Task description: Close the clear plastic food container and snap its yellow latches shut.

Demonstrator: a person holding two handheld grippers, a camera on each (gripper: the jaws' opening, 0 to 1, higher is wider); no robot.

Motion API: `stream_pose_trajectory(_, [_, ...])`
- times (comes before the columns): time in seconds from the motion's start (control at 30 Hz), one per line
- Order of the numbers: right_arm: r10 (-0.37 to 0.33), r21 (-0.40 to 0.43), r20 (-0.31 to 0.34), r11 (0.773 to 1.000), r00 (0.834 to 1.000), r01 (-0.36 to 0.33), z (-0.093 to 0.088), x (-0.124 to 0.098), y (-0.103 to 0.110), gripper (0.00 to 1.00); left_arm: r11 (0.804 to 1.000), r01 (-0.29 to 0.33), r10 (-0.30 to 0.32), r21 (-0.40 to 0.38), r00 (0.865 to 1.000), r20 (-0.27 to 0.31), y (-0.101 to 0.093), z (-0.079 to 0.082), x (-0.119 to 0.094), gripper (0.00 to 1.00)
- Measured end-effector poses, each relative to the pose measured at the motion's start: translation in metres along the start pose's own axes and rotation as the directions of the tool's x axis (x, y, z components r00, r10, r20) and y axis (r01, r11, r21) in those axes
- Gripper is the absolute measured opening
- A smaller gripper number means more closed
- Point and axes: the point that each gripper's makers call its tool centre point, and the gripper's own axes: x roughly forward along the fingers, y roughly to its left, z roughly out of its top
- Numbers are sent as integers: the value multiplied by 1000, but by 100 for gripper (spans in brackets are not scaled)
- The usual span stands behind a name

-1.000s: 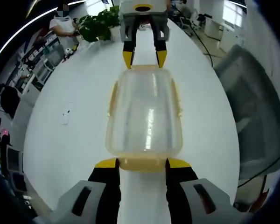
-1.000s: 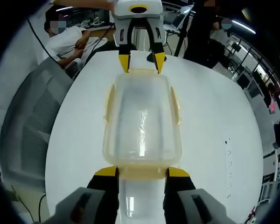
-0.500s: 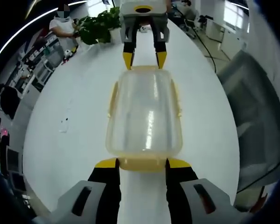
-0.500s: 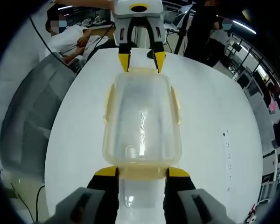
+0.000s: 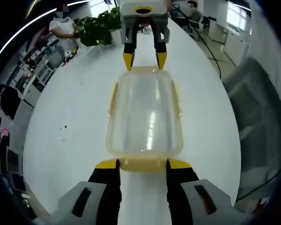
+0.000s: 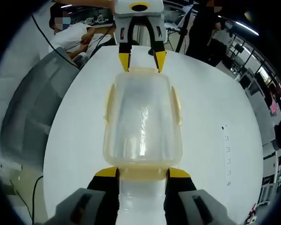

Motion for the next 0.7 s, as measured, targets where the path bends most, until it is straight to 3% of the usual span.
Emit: stream_pose_trajectory(0.7, [13,5,-1,1000,1000,-13,-48,-12,-2,35,1000,18,-18,2,1000,-3,2,39,30,35])
